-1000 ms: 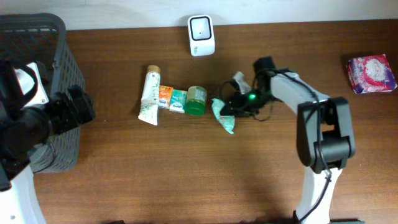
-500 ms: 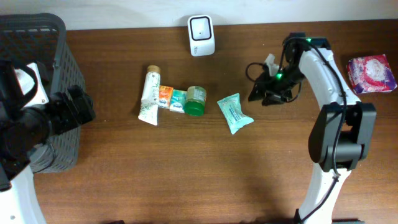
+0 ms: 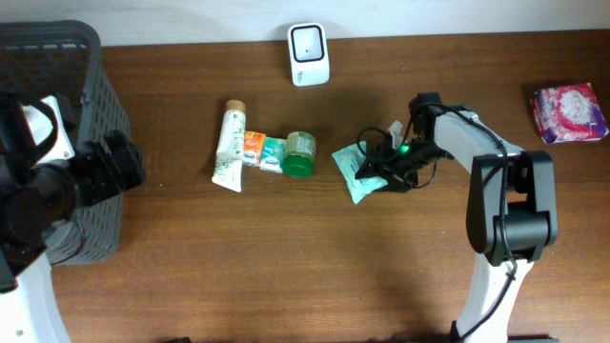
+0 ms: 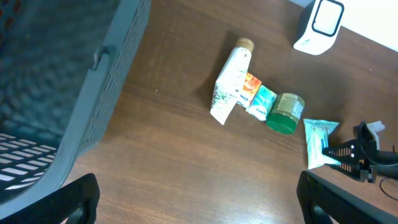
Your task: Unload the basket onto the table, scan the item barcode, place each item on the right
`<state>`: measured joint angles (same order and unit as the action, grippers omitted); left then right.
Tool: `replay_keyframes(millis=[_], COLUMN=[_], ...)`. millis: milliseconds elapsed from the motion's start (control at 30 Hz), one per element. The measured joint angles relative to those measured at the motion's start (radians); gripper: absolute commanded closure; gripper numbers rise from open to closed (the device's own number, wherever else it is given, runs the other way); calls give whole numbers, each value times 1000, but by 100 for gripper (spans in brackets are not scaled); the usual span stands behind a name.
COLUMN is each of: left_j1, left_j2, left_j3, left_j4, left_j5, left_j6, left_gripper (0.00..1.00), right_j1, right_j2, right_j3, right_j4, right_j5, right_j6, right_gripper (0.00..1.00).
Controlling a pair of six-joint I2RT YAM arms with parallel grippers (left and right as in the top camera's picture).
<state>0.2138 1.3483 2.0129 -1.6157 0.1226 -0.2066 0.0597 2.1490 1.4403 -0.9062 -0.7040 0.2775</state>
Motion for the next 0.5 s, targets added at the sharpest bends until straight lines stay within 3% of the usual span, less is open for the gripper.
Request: replay_keyframes(millis=[133,200,233,400,500], left_j1=[0,0,0,0,0], left_j2=[0,0,0,0,0], left_j3=[0,0,0,0,0], left_j4=[0,0,0,0,-1], left_j5=[0,0,0,0,0], left_j6=[0,0,0,0,0], left_gripper=[1,1,1,1,1], right_j1=[-2,-7,-12,-26,-26], right_j2=[0,0,0,0,1], right_j3=[-5,-5,-5,-4,43], right_j4=[122,145,154,156,16], right_j5=[-8,-16,-21,-73,-84], right_j6=[44,55,60,1,-138], right_gripper=[76,94,96,96,96])
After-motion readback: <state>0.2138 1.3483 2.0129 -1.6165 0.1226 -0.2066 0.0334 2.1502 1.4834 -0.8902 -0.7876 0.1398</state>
